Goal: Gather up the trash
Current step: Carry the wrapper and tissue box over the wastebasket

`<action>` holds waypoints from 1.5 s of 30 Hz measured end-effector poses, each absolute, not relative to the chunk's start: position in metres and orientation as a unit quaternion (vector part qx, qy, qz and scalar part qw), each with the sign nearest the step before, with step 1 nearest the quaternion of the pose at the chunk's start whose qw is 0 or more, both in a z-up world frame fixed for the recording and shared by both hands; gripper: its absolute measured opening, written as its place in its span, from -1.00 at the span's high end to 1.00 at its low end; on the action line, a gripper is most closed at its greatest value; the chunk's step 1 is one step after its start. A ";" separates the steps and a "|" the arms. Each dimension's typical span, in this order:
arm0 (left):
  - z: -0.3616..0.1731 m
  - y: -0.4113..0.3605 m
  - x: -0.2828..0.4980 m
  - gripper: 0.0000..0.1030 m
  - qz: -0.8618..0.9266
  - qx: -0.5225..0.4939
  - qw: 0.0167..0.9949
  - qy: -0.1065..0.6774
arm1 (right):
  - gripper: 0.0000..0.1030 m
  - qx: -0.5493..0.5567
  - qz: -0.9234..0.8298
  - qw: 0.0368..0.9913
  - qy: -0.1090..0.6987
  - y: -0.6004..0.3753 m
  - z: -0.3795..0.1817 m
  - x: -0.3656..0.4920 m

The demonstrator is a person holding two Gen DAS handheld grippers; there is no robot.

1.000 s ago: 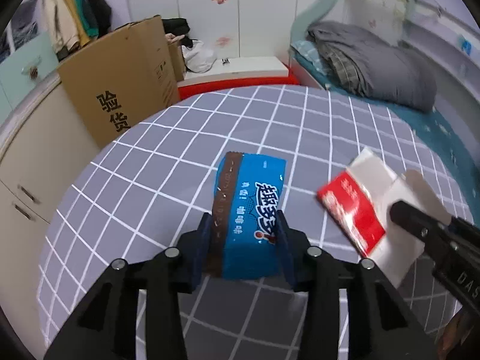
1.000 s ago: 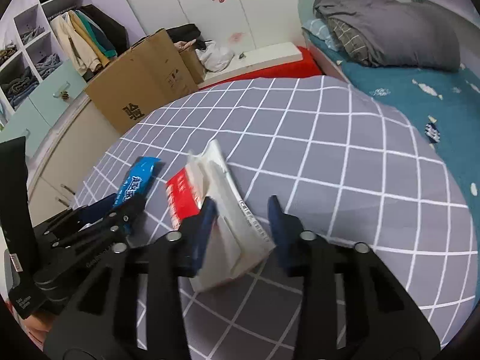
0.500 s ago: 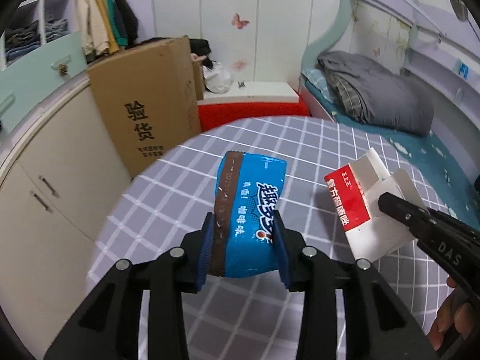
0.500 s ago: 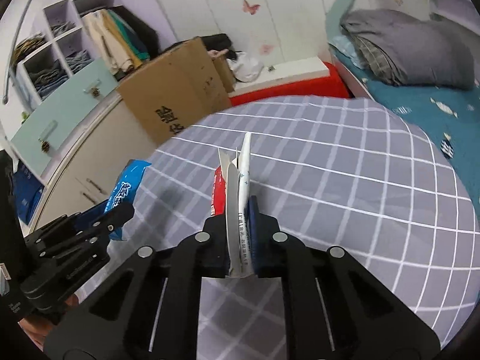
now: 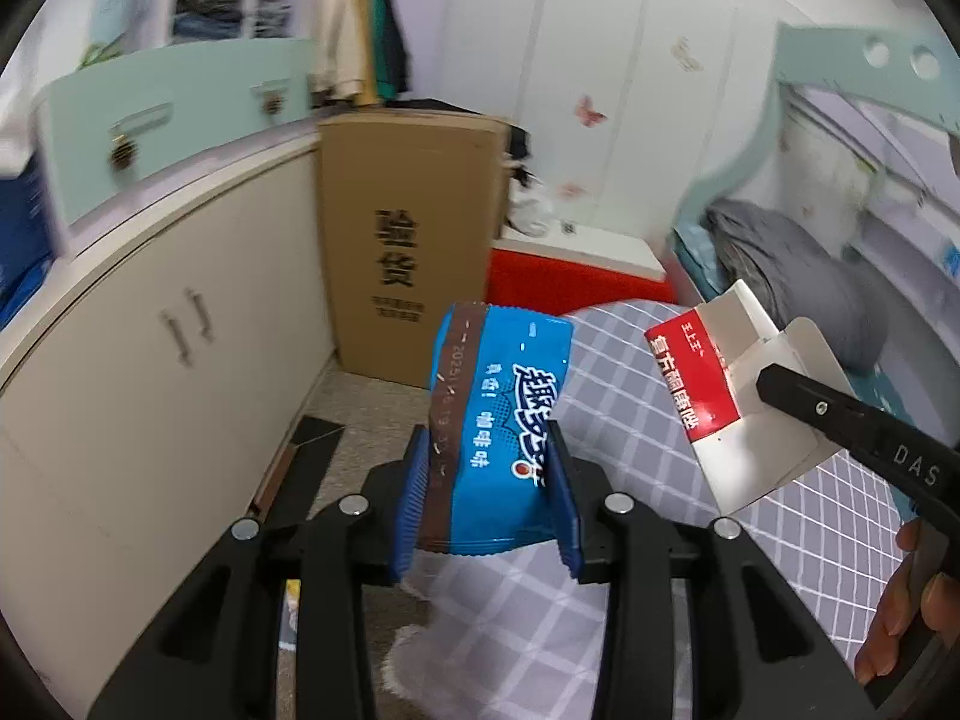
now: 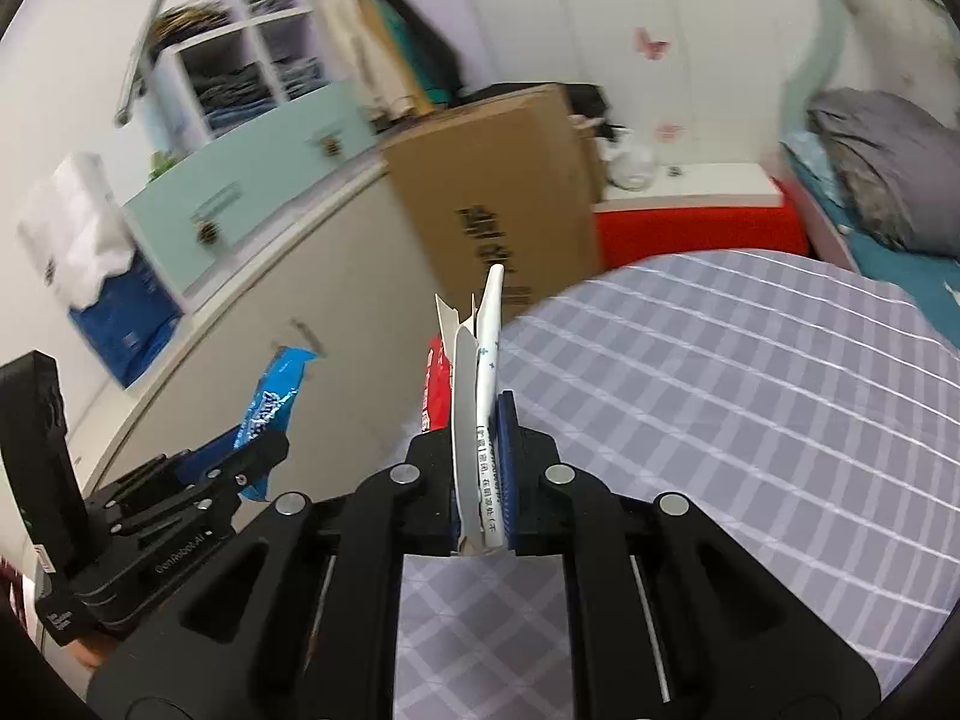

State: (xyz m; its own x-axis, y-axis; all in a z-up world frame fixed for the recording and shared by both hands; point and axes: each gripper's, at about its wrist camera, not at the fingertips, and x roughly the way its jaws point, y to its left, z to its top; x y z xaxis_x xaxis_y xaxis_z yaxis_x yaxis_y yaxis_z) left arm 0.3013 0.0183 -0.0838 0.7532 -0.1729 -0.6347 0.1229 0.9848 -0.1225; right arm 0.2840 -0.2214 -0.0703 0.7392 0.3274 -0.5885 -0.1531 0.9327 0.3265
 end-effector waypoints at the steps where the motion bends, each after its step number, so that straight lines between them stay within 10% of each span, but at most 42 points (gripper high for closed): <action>1: -0.084 0.031 0.299 0.29 -0.073 -0.042 0.936 0.341 | 0.80 0.125 0.139 0.922 0.338 -0.207 -0.070 0.285; 29: -0.187 0.249 0.319 0.26 0.046 -0.146 0.899 0.411 | 0.80 0.043 0.242 0.876 0.416 0.043 -0.161 0.330; 33: -0.204 0.259 0.332 -0.46 0.081 -0.153 0.891 0.421 | 0.80 0.042 0.235 0.873 0.425 0.044 -0.173 0.338; 45: -0.223 0.275 0.324 -0.49 0.096 -0.182 0.877 0.434 | 0.80 0.027 0.235 0.868 0.438 0.055 -0.192 0.342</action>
State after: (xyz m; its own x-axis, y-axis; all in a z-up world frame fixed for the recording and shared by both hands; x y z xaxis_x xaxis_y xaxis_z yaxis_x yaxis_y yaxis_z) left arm 0.3244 0.2754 -0.2234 0.6044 0.0096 -0.7966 -0.3260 0.9154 -0.2363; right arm 0.3419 0.0554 -0.1919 0.5067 0.4315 -0.7464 -0.3838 0.8881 0.2529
